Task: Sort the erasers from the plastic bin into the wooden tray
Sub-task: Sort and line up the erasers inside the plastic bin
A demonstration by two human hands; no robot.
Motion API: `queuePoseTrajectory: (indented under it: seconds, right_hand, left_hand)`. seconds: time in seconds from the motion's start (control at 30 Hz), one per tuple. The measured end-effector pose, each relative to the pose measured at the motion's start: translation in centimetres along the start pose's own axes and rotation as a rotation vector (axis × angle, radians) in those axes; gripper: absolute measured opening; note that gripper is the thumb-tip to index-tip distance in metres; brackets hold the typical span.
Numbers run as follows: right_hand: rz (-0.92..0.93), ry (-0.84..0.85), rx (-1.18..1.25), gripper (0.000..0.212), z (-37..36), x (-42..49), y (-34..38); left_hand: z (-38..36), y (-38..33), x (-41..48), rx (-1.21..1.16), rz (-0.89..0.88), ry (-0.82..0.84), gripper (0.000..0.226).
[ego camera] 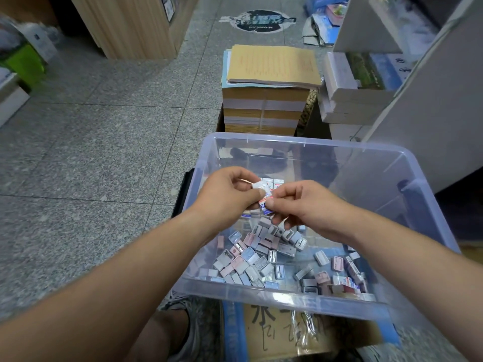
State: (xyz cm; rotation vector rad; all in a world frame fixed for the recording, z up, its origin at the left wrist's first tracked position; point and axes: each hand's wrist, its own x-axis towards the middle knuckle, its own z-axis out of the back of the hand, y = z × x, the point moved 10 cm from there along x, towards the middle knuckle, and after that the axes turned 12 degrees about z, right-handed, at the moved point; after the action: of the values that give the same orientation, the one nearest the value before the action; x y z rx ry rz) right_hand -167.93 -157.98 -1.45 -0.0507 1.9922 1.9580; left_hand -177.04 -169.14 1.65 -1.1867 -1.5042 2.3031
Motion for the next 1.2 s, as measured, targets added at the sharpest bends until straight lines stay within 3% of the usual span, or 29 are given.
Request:
queuePoseTrajectory:
  seconds: [0.1,0.23,0.37,0.57,0.9,1.03,1.1,1.2]
  right_hand:
    - [0.019,-0.175,-0.057,0.008,2.4,0.4,-0.2]
    - [-0.125,-0.48,-0.222,0.013,8.6,0.3,-2.7]
    - [-0.218,-0.559,-0.167,0.023,10.0,0.9,-5.4]
    - [-0.226,-0.546,-0.26,0.02,9.0,3.0,-6.9]
    - [-0.16,-0.481,-0.581,0.035,9.7,2.3,-3.5]
    - [-0.142,-0.312,-0.844,0.028,10.1,-1.1,-0.1]
    - [-0.16,-0.27,-0.994,0.027,11.1,-3.8,1.5]
    - [-0.203,-0.307,-1.186,0.027,13.4,-8.3,4.0]
  left_hand:
    - [0.8,-1.3,-0.4,0.146,-0.126,-0.109,0.014]
    - [3.5,-5.1,-2.6,0.587,-0.431,-0.416,0.024]
    - [5.5,-4.4,-1.9,0.807,-0.357,-0.561,0.047]
    - [5.3,-1.9,-0.6,0.929,-0.187,-0.506,0.049]
    - [5.5,-2.3,0.1,0.964,-0.178,-0.514,0.056]
    - [4.0,-3.3,-0.7,1.128,-0.229,-0.555,0.062]
    - [1.6,-3.8,-1.5,1.134,-0.315,-0.46,0.054]
    - [-3.5,-2.8,-2.2,1.15,-0.363,-0.141,0.044]
